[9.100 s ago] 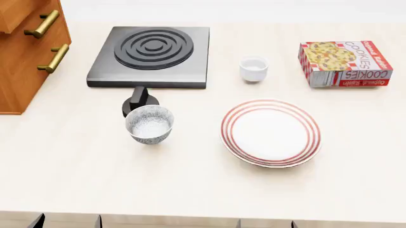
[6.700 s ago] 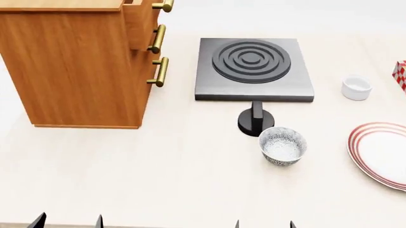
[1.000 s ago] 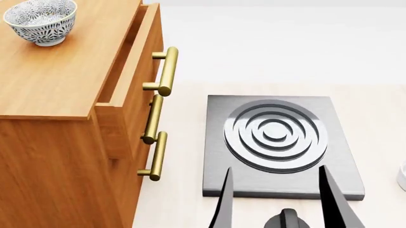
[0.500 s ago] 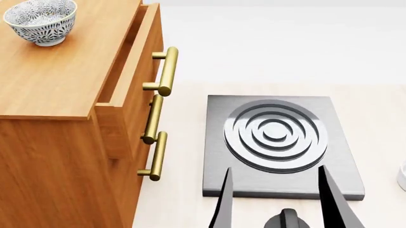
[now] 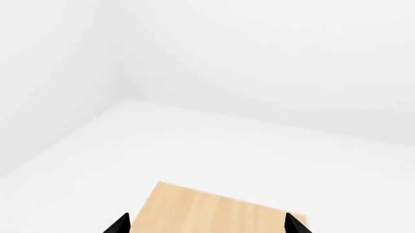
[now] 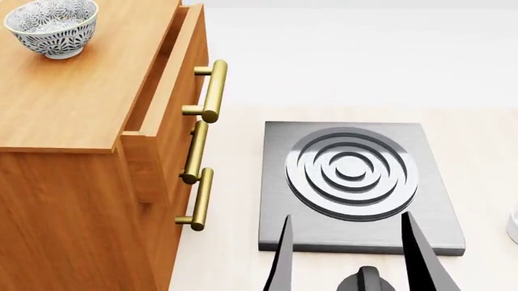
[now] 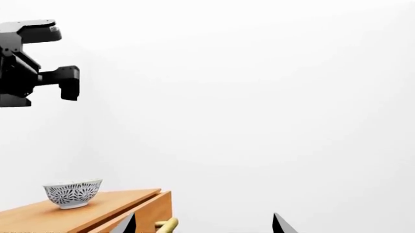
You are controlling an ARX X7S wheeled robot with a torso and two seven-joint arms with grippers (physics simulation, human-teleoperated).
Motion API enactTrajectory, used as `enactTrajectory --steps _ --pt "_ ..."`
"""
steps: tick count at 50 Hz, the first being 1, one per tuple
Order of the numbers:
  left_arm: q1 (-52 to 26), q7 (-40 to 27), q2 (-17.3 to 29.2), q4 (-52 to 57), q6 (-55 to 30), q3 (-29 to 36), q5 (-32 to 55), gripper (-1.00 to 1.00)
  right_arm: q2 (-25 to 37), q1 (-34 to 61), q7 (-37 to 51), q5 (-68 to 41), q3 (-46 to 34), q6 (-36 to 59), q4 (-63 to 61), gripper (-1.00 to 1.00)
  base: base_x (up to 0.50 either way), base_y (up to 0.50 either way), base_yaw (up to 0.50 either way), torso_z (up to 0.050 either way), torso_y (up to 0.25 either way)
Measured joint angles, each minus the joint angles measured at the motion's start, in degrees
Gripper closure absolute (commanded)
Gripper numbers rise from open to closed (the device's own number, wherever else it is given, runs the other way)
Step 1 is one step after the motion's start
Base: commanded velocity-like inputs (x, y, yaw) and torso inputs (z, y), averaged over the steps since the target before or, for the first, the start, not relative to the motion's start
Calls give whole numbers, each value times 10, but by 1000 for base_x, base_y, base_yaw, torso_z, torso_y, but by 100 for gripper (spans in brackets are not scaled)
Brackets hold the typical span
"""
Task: Pick the akita bowl on the wooden cabinet and place it on the plate.
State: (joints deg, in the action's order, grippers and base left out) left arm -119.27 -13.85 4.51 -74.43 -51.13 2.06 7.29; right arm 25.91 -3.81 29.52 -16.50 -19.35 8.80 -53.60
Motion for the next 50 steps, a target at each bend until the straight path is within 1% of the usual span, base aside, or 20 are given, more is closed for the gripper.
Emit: enactTrajectory --steps 20,39,50 --pt "-2 9 -3 -5 -9 -35 -46 -100 4 1 4 -2 -5 -4 3 -100 0 0 0 0 0" --pt "-4 5 2 -5 -8 -53 -60 -100 8 3 8 -2 -10 -5 3 -100 0 0 0 0 -246" --pt "-14 11 4 -5 -21 -38 -73 -100 10 4 10 -2 -13 -7 4 -100 0 0 0 0 -18"
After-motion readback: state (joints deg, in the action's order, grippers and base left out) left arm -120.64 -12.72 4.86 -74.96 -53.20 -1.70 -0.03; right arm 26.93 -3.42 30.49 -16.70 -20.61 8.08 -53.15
